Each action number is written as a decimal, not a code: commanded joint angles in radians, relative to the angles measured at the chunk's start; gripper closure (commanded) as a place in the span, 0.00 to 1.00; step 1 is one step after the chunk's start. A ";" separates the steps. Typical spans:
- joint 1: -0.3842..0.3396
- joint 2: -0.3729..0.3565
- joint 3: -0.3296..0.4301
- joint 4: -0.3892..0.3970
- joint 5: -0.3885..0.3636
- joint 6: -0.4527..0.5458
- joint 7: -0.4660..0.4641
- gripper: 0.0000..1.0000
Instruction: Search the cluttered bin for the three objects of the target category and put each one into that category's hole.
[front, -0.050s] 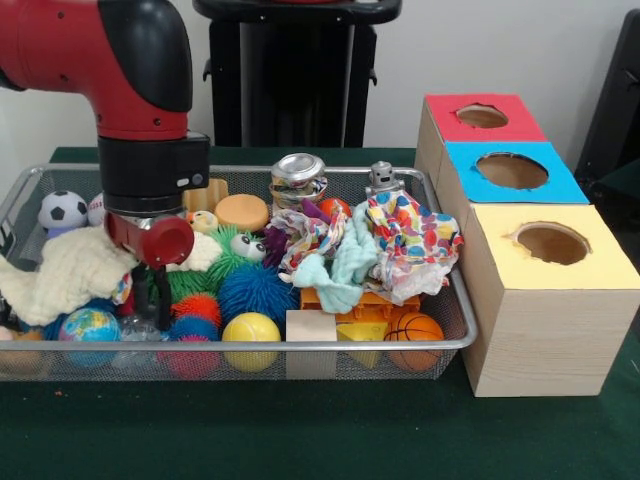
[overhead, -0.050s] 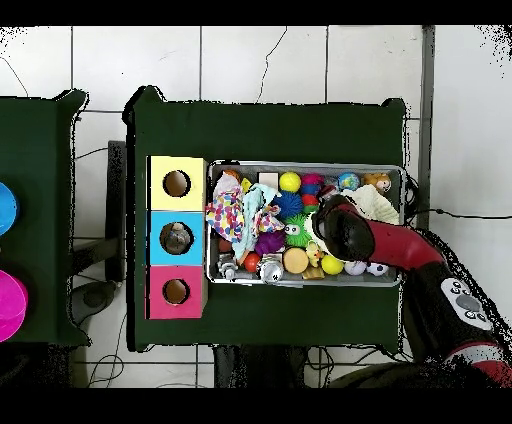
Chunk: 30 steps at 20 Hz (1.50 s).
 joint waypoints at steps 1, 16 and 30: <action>-0.039 0.020 0.098 -0.012 -0.069 0.011 -0.105 0.00; -0.102 0.071 0.151 -0.075 -0.090 0.057 -0.142 0.00; -0.063 0.116 -0.036 -0.058 -0.155 -0.059 -0.015 0.00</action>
